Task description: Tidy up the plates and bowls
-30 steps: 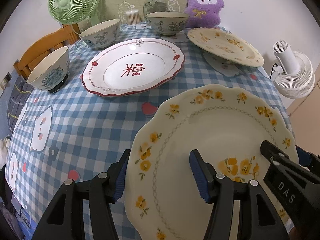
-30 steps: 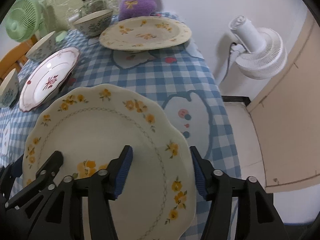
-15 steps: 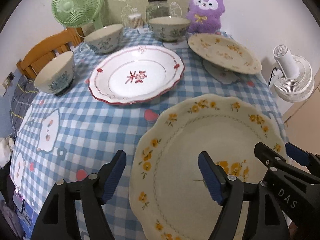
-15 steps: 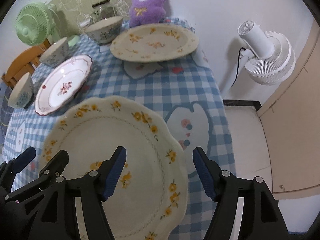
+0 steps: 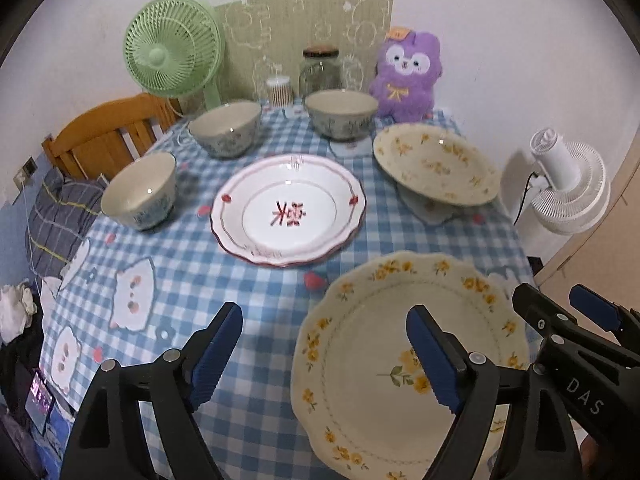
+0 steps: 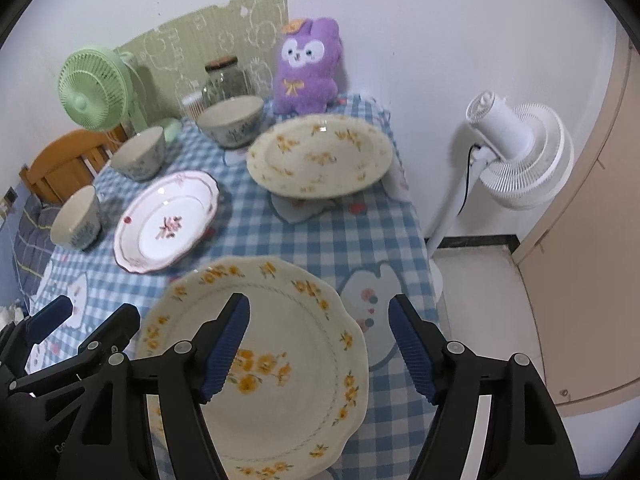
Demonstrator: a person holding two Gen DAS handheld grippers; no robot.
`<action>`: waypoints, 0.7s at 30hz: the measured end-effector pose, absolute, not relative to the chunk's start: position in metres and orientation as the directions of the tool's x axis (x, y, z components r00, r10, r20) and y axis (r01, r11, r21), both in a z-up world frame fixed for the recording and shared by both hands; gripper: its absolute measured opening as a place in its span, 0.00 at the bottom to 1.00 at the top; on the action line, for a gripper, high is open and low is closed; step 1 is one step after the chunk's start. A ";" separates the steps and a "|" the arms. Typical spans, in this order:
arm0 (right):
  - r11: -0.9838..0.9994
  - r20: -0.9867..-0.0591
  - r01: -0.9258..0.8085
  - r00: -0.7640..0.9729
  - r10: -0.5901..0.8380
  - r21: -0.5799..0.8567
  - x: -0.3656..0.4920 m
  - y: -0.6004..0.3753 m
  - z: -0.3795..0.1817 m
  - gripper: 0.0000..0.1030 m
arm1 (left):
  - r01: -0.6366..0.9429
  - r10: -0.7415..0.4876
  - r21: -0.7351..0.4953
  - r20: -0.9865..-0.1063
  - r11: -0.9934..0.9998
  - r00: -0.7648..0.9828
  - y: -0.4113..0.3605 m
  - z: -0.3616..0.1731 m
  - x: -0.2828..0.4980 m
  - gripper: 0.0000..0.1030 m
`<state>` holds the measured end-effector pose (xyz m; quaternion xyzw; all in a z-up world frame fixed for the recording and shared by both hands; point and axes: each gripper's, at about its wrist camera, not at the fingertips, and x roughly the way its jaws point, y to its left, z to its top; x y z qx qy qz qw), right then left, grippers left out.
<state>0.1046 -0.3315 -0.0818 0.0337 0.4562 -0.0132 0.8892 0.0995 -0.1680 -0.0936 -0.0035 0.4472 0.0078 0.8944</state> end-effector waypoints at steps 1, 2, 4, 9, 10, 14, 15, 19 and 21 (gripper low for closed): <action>0.997 -0.808 0.056 0.589 0.003 0.045 0.105 -0.330 -0.078 0.73 | -0.016 0.007 -0.003 -0.796 1.000 0.605 -0.166 -0.089 0.099 0.84; 0.997 -0.802 0.059 0.598 -0.004 0.039 0.103 -0.327 -0.072 0.73 | -0.013 0.003 -0.006 -0.792 1.000 0.610 -0.164 -0.086 0.098 0.84; 0.997 -0.789 0.065 0.614 -0.016 0.031 0.099 -0.325 -0.061 0.73 | -0.002 -0.006 -0.009 -0.782 1.000 0.623 -0.160 -0.078 0.095 0.85; 0.996 -0.766 0.083 0.643 -0.024 0.038 0.092 -0.318 -0.037 0.73 | 0.026 -0.029 -0.016 -0.761 1.000 0.648 -0.153 -0.059 0.091 0.85; 0.995 -0.761 0.087 0.648 -0.028 0.038 0.091 -0.316 -0.033 0.73 | 0.027 -0.028 -0.013 -0.755 1.000 0.655 -0.152 -0.055 0.090 0.86; 0.994 -0.751 0.104 0.659 -0.048 0.028 0.088 -0.310 -0.018 0.73 | 0.035 -0.039 -0.021 -0.737 0.999 0.675 -0.145 -0.039 0.089 0.86; 0.994 -0.748 0.109 0.661 -0.052 0.028 0.087 -0.309 -0.014 0.73 | 0.044 -0.052 -0.030 -0.734 0.999 0.677 -0.143 -0.036 0.089 0.86; 0.992 -0.729 0.123 0.681 -0.067 0.024 0.085 -0.308 0.001 0.73 | 0.076 -0.087 -0.048 -0.719 0.996 0.689 -0.139 -0.022 0.088 0.87; 0.991 -0.716 0.134 0.693 -0.080 0.018 0.085 -0.307 0.009 0.73 | 0.087 -0.099 -0.053 -0.711 0.995 0.696 -0.138 -0.015 0.088 0.90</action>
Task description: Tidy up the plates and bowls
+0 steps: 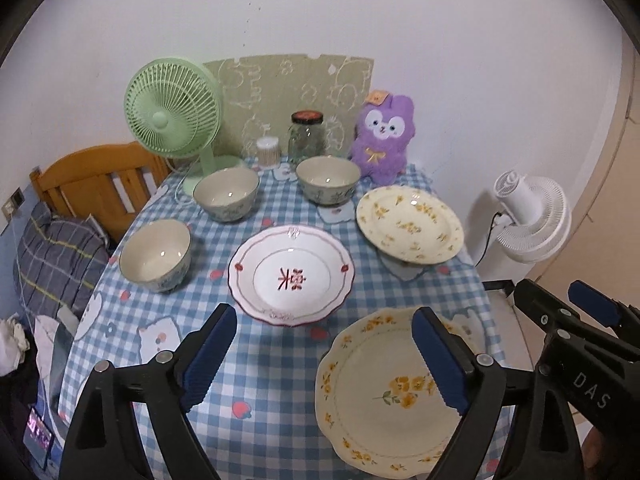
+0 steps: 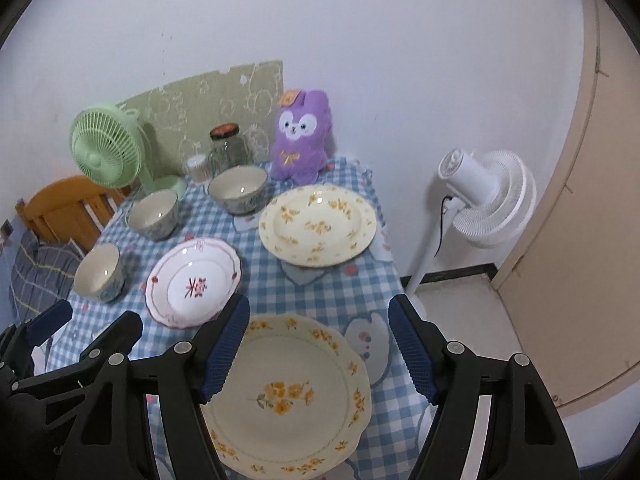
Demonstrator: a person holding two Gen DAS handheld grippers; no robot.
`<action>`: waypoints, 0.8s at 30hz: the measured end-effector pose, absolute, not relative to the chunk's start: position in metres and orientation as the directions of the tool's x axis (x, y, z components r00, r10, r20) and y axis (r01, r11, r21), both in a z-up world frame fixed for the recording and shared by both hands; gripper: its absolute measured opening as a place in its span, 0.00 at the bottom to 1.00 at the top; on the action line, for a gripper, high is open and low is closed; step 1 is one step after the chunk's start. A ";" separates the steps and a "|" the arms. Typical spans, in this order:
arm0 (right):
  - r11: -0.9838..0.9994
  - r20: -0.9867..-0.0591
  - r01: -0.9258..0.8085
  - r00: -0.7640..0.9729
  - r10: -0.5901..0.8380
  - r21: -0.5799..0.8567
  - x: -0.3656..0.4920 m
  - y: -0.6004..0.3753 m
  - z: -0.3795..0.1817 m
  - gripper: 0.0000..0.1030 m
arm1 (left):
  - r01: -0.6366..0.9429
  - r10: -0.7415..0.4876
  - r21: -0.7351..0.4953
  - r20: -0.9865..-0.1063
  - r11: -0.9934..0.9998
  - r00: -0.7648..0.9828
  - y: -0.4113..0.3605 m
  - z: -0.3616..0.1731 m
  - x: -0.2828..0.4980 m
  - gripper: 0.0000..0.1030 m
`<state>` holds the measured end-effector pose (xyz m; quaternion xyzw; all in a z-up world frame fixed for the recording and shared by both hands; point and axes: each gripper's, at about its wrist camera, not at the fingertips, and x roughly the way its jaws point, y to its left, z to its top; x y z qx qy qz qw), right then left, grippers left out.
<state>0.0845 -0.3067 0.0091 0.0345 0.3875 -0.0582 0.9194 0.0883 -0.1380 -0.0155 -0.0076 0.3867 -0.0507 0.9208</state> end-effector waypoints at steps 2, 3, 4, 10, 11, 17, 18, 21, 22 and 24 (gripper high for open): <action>0.989 -0.706 0.143 0.703 -0.088 0.020 0.085 -0.306 0.017 0.73 | 0.101 -0.107 -0.050 -0.705 0.994 0.701 -0.138 -0.009 0.090 0.91; 0.989 -0.703 0.148 0.705 -0.087 0.025 0.085 -0.306 0.020 0.73 | 0.105 -0.108 -0.047 -0.704 0.993 0.702 -0.137 -0.006 0.090 0.91; 0.988 -0.701 0.153 0.708 -0.087 0.031 0.085 -0.305 0.024 0.73 | 0.112 -0.115 -0.051 -0.702 0.992 0.703 -0.136 -0.002 0.091 0.92; 0.984 -0.687 0.177 0.717 -0.119 0.014 0.089 -0.304 0.038 0.77 | 0.148 -0.153 -0.065 -0.678 0.987 0.719 -0.131 0.012 0.096 0.96; 0.983 -0.683 0.182 0.719 -0.127 0.009 0.090 -0.304 0.040 0.80 | 0.152 -0.155 -0.064 -0.673 0.986 0.723 -0.131 0.014 0.097 0.96; 0.983 -0.666 0.181 0.733 -0.140 -0.008 0.101 -0.310 0.050 0.85 | 0.143 -0.144 -0.057 -0.664 0.988 0.734 -0.133 0.025 0.109 0.98; 0.984 -0.661 0.178 0.737 -0.143 -0.015 0.103 -0.311 0.052 0.86 | 0.137 -0.139 -0.056 -0.666 0.989 0.733 -0.135 0.027 0.112 0.98; 0.986 -0.657 0.168 0.742 -0.133 -0.009 0.113 -0.319 0.053 0.90 | 0.122 -0.135 -0.066 -0.671 0.990 0.729 -0.137 0.030 0.120 0.99; 0.986 -0.661 0.166 0.740 -0.126 -0.002 0.117 -0.322 0.053 0.91 | 0.119 -0.133 -0.067 -0.667 0.991 0.733 -0.138 0.031 0.123 0.99; 0.988 -0.666 0.157 0.738 -0.111 0.009 0.126 -0.329 0.052 0.91 | 0.100 -0.108 -0.050 -0.666 0.994 0.738 -0.142 0.033 0.130 0.99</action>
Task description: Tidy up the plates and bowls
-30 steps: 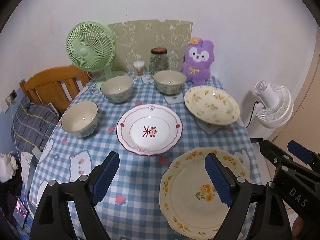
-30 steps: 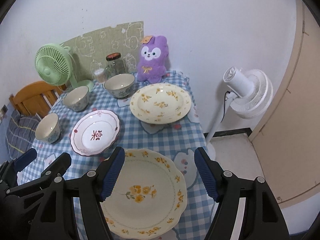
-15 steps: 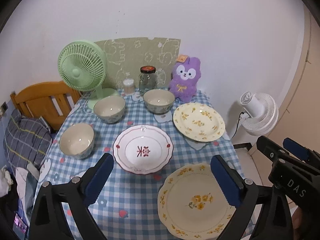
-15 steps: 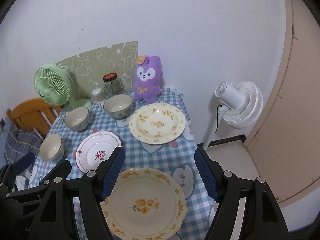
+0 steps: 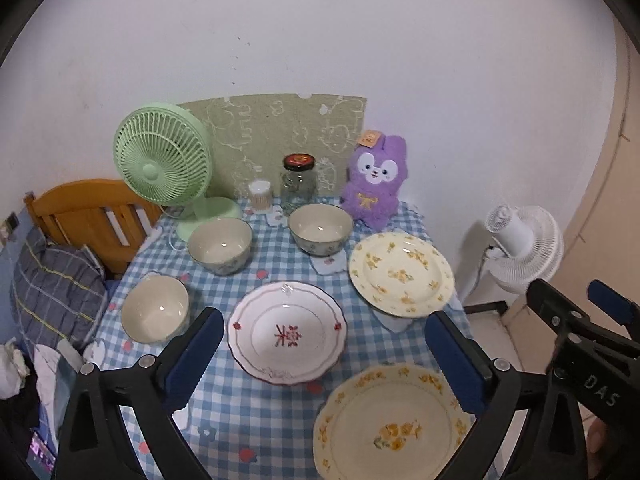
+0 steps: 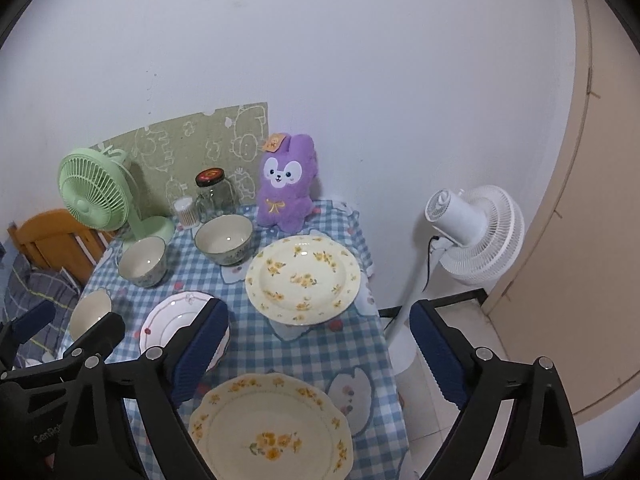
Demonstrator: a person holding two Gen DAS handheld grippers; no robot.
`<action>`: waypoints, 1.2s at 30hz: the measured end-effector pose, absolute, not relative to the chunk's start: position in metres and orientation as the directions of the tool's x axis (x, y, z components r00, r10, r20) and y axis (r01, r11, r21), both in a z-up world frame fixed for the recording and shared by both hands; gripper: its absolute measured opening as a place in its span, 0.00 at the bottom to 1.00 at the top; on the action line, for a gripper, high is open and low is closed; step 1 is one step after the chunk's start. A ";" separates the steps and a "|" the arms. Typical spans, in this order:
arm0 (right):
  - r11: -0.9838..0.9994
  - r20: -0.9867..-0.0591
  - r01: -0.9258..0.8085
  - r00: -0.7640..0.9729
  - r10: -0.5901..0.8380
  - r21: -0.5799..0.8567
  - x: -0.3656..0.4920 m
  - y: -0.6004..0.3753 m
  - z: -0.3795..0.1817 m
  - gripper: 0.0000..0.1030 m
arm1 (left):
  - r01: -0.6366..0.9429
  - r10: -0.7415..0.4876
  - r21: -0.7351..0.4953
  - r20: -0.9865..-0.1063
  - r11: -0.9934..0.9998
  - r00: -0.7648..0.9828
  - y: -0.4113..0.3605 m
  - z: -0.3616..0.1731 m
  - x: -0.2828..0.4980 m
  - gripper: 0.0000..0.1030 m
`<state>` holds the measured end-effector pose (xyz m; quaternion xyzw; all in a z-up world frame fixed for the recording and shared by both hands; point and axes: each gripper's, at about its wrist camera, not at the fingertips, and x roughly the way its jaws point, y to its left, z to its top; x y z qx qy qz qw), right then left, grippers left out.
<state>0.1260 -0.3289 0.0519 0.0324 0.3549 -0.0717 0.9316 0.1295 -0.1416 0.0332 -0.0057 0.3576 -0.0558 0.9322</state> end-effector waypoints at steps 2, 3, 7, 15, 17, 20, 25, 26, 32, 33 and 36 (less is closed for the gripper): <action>0.988 -0.666 0.151 0.738 -0.107 0.009 0.135 -0.333 0.051 0.92 | 0.103 -0.106 -0.044 -0.662 0.994 0.742 -0.147 0.035 0.136 0.99; 0.989 -0.666 0.149 0.738 -0.107 0.007 0.140 -0.335 0.050 0.92 | 0.101 -0.100 -0.036 -0.656 0.994 0.748 -0.150 0.036 0.140 0.99; 0.991 -0.667 0.134 0.740 -0.088 0.018 0.163 -0.349 0.049 0.92 | 0.087 -0.086 -0.032 -0.656 0.996 0.749 -0.161 0.036 0.157 0.99; 0.992 -0.666 0.122 0.742 -0.078 0.021 0.207 -0.377 0.042 0.92 | 0.040 -0.065 -0.052 -0.677 0.998 0.733 -0.185 0.027 0.198 0.99; 0.992 -0.668 0.119 0.741 -0.070 0.028 0.217 -0.383 0.039 0.92 | 0.033 -0.059 -0.051 -0.681 0.998 0.730 -0.190 0.024 0.207 0.99; 0.992 -0.673 0.117 0.737 -0.058 0.043 0.231 -0.393 0.034 0.92 | 0.022 -0.046 -0.044 -0.685 0.999 0.727 -0.199 0.019 0.221 0.99; 0.995 -0.681 0.085 0.732 -0.024 0.056 0.255 -0.403 0.022 0.92 | 0.019 -0.030 -0.024 -0.696 1.000 0.718 -0.213 0.008 0.244 0.99; 0.996 -0.681 0.077 0.732 -0.021 0.052 0.260 -0.404 0.018 0.92 | 0.020 -0.029 -0.021 -0.696 1.000 0.717 -0.215 0.006 0.248 0.99; 0.998 -0.689 0.042 0.724 0.006 0.053 0.285 -0.410 0.000 0.92 | 0.025 -0.023 -0.008 -0.705 1.000 0.709 -0.230 -0.009 0.270 0.99; 0.998 -0.690 0.040 0.724 0.009 0.056 0.288 -0.411 -0.003 0.92 | 0.024 -0.024 -0.010 -0.710 1.000 0.704 -0.232 -0.013 0.274 0.99; 0.997 -0.696 0.038 0.718 0.016 0.061 0.299 -0.415 -0.014 0.92 | 0.027 -0.042 -0.032 -0.725 0.999 0.688 -0.238 -0.022 0.282 0.99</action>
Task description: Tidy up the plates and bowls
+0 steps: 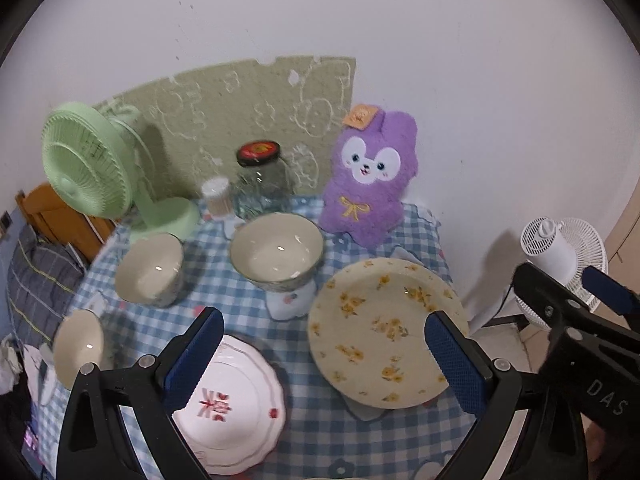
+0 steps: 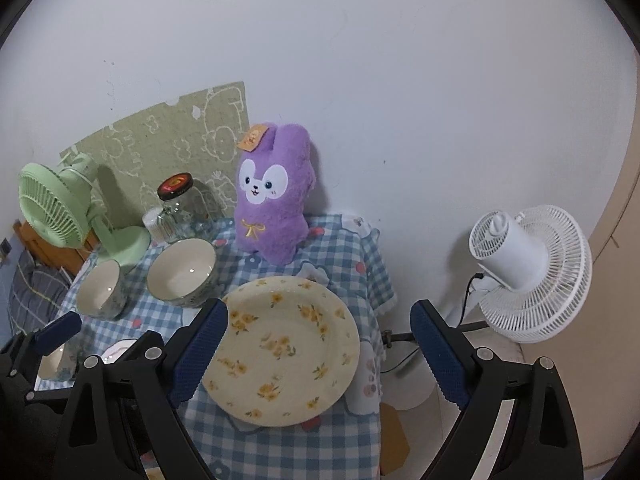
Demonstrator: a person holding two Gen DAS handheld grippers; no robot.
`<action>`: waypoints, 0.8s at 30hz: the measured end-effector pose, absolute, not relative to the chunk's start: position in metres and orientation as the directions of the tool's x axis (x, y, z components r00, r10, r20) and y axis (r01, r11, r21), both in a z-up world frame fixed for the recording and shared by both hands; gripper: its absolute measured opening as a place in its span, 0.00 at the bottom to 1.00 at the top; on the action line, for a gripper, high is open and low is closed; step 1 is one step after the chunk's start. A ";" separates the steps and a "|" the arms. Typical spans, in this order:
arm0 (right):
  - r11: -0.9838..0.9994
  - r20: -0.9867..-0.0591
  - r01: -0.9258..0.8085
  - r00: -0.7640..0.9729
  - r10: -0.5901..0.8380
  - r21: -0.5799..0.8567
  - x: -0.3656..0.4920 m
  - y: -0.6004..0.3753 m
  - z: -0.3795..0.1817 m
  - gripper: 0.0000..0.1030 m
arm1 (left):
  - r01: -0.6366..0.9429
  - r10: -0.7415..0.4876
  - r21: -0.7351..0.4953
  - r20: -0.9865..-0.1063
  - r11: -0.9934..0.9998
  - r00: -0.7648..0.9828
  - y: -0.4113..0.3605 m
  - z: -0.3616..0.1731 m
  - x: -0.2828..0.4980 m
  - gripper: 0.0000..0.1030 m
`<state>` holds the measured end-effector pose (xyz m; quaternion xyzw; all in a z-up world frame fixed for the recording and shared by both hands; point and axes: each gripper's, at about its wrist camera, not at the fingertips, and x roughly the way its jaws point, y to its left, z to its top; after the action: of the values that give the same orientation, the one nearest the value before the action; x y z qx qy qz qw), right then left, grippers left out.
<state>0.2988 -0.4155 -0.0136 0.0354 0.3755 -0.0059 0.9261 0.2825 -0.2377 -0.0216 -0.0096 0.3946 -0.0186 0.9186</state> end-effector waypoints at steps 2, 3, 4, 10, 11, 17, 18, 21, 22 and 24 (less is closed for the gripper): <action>0.997 -0.700 0.036 0.714 0.018 0.063 0.305 -0.418 -0.020 0.92 | 0.014 -0.028 -0.025 -0.723 1.000 0.691 -0.242 -0.027 0.287 0.99; 0.997 -0.702 0.036 0.712 0.020 0.065 0.308 -0.419 -0.024 0.92 | 0.013 -0.027 -0.025 -0.724 1.000 0.689 -0.244 -0.030 0.289 0.99; 0.997 -0.704 0.035 0.710 0.022 0.067 0.311 -0.420 -0.028 0.92 | 0.013 -0.028 -0.027 -0.728 1.000 0.685 -0.247 -0.034 0.292 0.99; 0.998 -0.713 0.033 0.701 0.021 0.061 0.330 -0.425 -0.050 0.92 | 0.015 -0.033 -0.030 -0.734 0.999 0.678 -0.257 -0.053 0.307 0.99; 0.998 -0.715 0.032 0.698 0.021 0.060 0.332 -0.426 -0.053 0.92 | 0.018 -0.033 -0.028 -0.734 0.999 0.678 -0.259 -0.056 0.310 0.99; 0.997 -0.738 0.030 0.674 0.027 0.065 0.349 -0.430 -0.080 0.92 | 0.021 -0.020 -0.008 -0.747 1.000 0.665 -0.268 -0.078 0.326 0.99; 0.997 -0.743 0.031 0.669 0.029 0.066 0.352 -0.431 -0.084 0.92 | 0.020 -0.017 -0.006 -0.751 1.000 0.660 -0.268 -0.082 0.328 0.99; 0.997 -0.758 0.031 0.651 0.032 0.069 0.360 -0.434 -0.100 0.92 | 0.017 -0.014 -0.004 -0.765 1.000 0.643 -0.272 -0.095 0.336 0.99; 0.997 -0.761 0.030 0.647 0.033 0.069 0.362 -0.435 -0.103 0.92 | 0.019 -0.014 -0.003 -0.770 1.000 0.638 -0.273 -0.099 0.338 0.99; 0.997 -0.769 0.030 0.639 0.035 0.070 0.366 -0.435 -0.111 0.92 | 0.019 -0.012 0.001 -0.776 1.000 0.630 -0.275 -0.106 0.342 0.98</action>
<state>0.3661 -0.4355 -0.1105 0.0378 0.4250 0.0014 0.9044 0.3420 -0.2746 -0.1065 0.0043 0.4298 -0.0084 0.9029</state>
